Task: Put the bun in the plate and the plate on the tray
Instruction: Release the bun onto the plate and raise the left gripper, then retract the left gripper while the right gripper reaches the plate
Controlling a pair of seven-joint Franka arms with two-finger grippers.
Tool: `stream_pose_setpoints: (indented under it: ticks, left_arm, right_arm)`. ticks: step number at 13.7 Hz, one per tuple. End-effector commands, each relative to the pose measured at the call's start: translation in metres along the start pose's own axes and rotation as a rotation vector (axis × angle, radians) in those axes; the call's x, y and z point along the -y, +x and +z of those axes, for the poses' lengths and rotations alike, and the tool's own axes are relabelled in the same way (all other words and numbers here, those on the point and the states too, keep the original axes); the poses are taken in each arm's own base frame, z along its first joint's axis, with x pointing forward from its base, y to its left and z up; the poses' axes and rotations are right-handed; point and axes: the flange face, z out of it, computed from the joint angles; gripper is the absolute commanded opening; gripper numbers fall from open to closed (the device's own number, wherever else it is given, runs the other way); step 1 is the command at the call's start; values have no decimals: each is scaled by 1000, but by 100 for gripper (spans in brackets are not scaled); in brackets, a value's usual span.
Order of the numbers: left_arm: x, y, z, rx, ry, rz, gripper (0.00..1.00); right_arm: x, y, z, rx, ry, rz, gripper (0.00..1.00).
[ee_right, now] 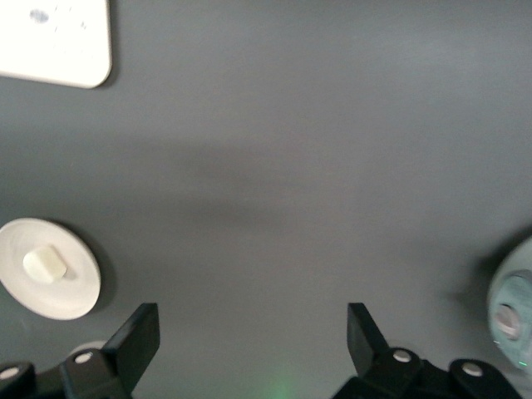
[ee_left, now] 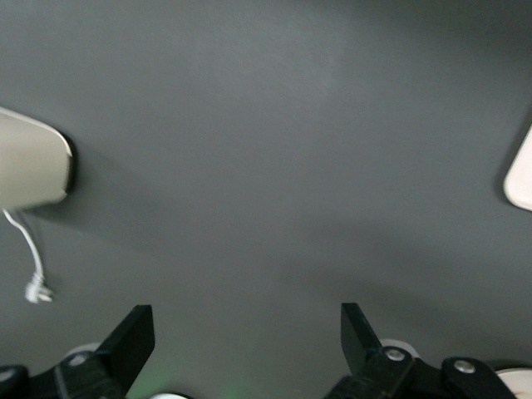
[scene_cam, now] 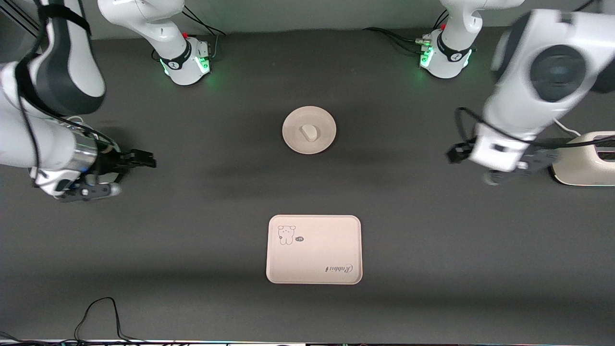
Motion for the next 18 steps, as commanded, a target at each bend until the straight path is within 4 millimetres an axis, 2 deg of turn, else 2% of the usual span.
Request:
stream_pose_setpoints:
  ticks: [1, 4, 5, 8, 9, 13, 14, 16, 18]
  left_arm:
    - [40, 1, -5, 20, -54, 168, 100]
    - [106, 16, -7, -6, -73, 353, 100]
    - [120, 18, -9, -13, -73, 407, 100]
    - [120, 14, -3, -42, -94, 414, 100]
    - [129, 14, -3, -53, -121, 389, 100]
    - [131, 14, -4, -60, -149, 363, 100]
    - [131, 14, -4, -60, -149, 362, 100]
    - [131, 14, -3, -56, -150, 359, 100]
    - [130, 15, -1, -51, -150, 347, 100]
  right_arm:
    - [59, 5, 37, 64, -25, 14, 100]
    - [119, 12, 85, 112, -69, -66, 100]
    - [141, 11, 100, 123, -86, -71, 100]
    - [190, 3, 126, 131, -134, -60, 100]
    - [202, -1, 130, 132, -142, -59, 100]
    - [230, -8, 151, 136, -165, -78, 100]
    - [232, -6, 162, 138, -171, -73, 100]
    - [249, -11, 189, 139, -178, -97, 100]
    - [250, -20, 223, 106, -170, -108, 100]
